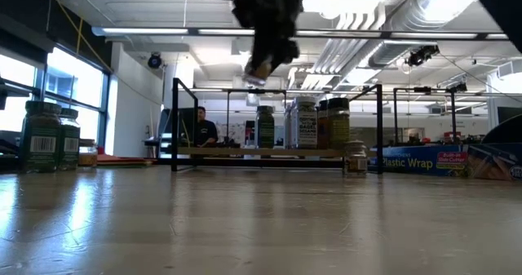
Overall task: Shelf spices
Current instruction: Put the bottom right brown seasoning bottle on the shelf
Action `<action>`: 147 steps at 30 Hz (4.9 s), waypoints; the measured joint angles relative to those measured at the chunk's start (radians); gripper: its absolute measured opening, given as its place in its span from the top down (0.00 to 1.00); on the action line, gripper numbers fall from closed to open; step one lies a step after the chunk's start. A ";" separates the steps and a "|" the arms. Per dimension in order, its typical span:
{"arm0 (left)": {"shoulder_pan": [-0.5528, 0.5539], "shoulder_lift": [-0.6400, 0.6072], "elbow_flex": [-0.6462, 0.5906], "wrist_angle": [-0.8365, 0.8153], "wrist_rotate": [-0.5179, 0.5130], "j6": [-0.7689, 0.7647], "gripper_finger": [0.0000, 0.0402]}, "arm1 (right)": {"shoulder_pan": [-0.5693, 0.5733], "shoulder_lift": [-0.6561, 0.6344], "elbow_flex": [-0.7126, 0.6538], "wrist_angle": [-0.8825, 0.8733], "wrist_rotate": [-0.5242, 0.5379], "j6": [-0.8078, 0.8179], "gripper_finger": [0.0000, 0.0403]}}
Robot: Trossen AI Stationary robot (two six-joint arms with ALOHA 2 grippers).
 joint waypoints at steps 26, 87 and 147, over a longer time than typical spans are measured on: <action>0.000 0.004 0.000 0.005 0.020 -0.041 0.33 | -0.136 0.372 0.255 0.251 0.085 0.082 0.43; 0.280 0.725 -0.123 0.122 0.377 0.160 0.33 | 0.387 -0.977 -0.692 -0.057 0.655 0.594 0.39; 0.367 0.812 -0.122 0.184 0.175 0.489 0.53 | 0.215 -0.987 -0.693 0.097 0.651 0.542 0.39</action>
